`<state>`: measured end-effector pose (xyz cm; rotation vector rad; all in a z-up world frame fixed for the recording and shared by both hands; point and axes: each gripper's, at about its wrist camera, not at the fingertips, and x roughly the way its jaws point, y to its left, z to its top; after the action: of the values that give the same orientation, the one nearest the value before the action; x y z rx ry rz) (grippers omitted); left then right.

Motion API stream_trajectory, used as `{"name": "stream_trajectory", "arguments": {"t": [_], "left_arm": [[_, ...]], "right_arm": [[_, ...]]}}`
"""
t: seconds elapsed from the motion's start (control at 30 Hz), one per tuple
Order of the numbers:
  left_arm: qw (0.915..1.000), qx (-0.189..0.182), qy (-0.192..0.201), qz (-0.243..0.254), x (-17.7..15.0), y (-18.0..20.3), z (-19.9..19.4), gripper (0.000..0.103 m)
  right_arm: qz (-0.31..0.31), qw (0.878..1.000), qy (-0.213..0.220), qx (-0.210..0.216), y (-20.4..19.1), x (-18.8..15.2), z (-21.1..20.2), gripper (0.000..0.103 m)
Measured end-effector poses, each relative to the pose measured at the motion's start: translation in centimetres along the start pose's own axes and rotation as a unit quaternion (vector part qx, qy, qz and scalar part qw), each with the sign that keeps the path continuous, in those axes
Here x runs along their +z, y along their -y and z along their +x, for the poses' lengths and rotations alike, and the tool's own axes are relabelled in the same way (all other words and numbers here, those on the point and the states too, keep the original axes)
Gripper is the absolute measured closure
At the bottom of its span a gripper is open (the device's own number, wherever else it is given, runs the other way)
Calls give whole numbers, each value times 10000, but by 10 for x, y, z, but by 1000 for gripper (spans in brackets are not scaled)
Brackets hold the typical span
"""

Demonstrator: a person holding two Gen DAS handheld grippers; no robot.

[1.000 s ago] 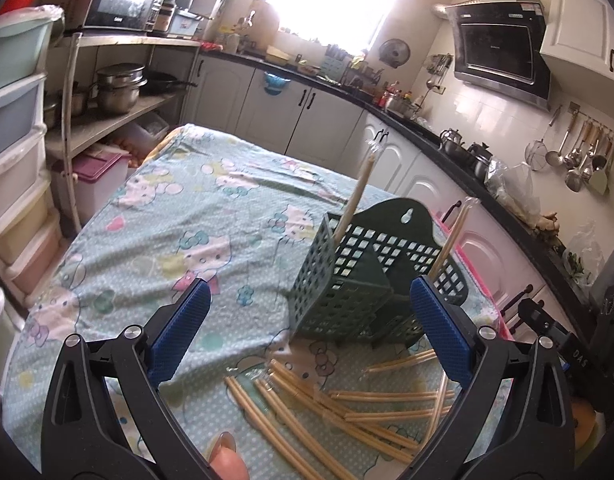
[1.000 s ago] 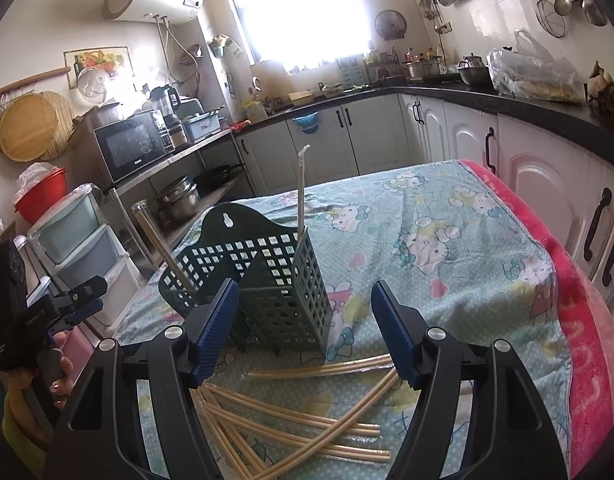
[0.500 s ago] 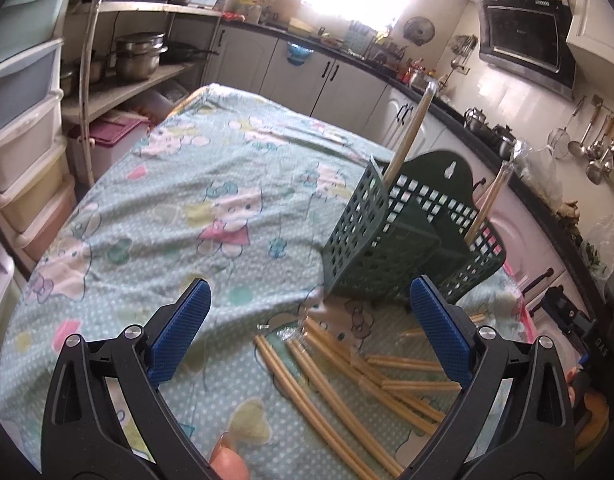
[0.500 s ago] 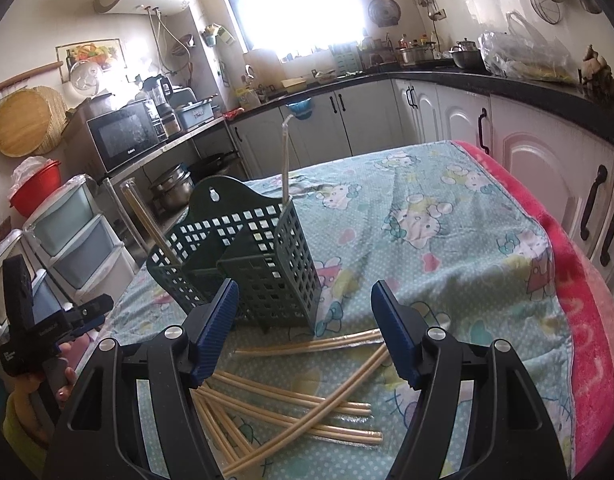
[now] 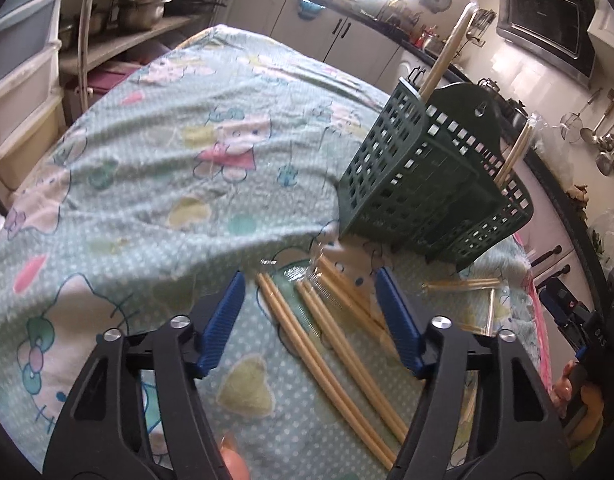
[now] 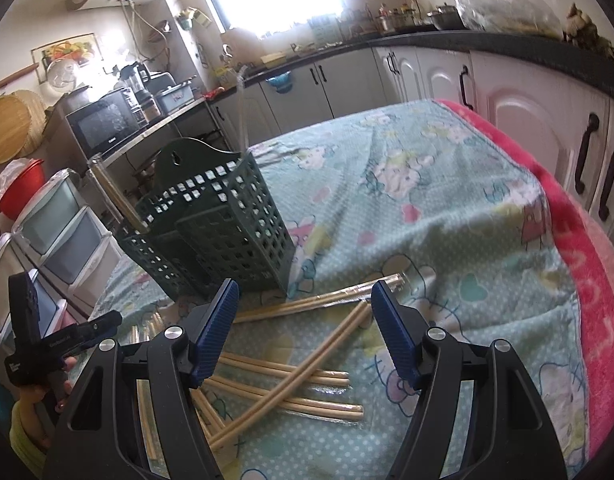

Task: Organize utensils
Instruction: 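Lower the left tool to the chopstick pile and grasp another chopstick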

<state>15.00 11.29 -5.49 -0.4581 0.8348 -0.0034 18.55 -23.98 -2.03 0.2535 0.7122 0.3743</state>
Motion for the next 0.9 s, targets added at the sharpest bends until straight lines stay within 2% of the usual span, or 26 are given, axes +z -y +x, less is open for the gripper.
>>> {"name": "stream_trajectory", "arguments": {"t": [0.27, 0.63, 0.73, 0.9], "left_arm": [[9995, -40, -260, -183, -6, -8, 13, 57], [9988, -129, -405, -244, -3, -14, 25, 57], [9988, -140, -409, -241, -1, -14, 27, 57], [9988, -144, -398, -226, 2, -14, 30, 59]], "right_arm": [[304, 9989, -342, -144, 21, -3, 24, 37], [925, 9928, -725, -234, 53, 5, 63, 41], [1045, 9913, -770, -228, 59, 7, 71, 47], [1112, 9905, -768, -239, 66, 9, 79, 62]]}}
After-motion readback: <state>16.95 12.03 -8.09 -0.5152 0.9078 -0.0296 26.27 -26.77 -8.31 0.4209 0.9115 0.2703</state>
